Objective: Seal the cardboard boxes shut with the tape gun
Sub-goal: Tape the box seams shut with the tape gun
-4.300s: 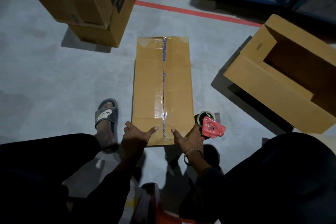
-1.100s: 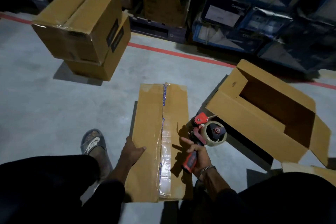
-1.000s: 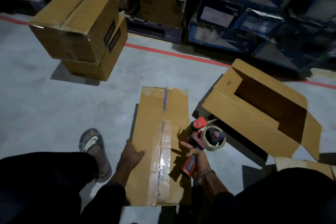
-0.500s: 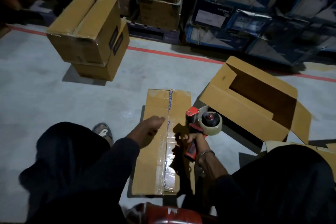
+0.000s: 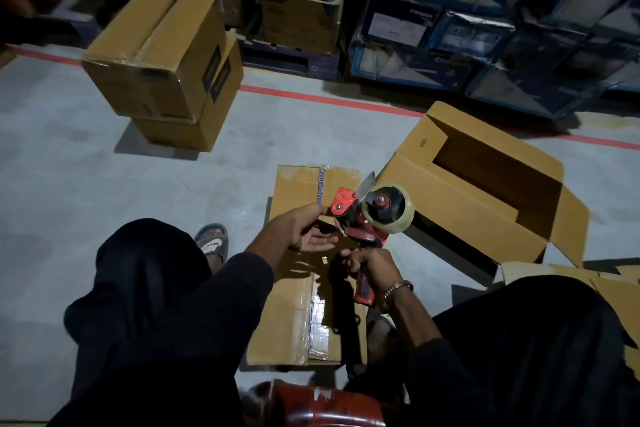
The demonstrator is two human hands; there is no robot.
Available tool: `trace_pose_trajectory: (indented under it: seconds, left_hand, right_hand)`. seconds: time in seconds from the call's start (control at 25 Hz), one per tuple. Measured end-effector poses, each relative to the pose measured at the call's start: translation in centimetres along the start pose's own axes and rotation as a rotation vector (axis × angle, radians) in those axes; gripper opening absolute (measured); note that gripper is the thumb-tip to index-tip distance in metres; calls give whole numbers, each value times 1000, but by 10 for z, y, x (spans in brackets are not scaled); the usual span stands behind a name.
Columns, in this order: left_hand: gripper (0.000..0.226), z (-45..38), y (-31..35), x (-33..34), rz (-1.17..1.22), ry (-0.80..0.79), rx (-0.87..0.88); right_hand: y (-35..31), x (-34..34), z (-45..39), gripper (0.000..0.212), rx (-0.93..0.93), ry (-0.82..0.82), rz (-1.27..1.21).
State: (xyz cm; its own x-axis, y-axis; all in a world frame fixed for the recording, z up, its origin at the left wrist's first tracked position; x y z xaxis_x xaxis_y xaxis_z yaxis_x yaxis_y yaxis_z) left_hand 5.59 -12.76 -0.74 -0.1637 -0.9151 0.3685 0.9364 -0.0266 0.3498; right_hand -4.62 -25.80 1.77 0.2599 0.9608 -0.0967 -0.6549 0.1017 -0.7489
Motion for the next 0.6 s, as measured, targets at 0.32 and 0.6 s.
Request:
trace_pose_trajectory:
  seconds: [0.32, 0.6]
  left_hand:
    - [24, -2, 8, -7, 40, -3, -6]
    - [37, 7, 8, -8, 131, -74, -50]
  right_hand:
    - [5, -1, -14, 28, -43, -32, 76]
    - [-8, 6, -20, 15, -118, -73, 72]
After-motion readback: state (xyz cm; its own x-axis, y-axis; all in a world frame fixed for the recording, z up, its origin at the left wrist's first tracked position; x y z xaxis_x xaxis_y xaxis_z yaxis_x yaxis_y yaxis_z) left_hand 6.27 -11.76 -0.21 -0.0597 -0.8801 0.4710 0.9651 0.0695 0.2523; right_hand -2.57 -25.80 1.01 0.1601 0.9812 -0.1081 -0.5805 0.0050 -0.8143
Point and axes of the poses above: each hand's wrist, its own z-axis away from the middle knuckle, its own x-axis out of the palm, y = z × x, the point moved 10 cm from there along -z, towards the middle knuckle, and after that the axes turned 14 degrees about z, right-handed, at the moved point
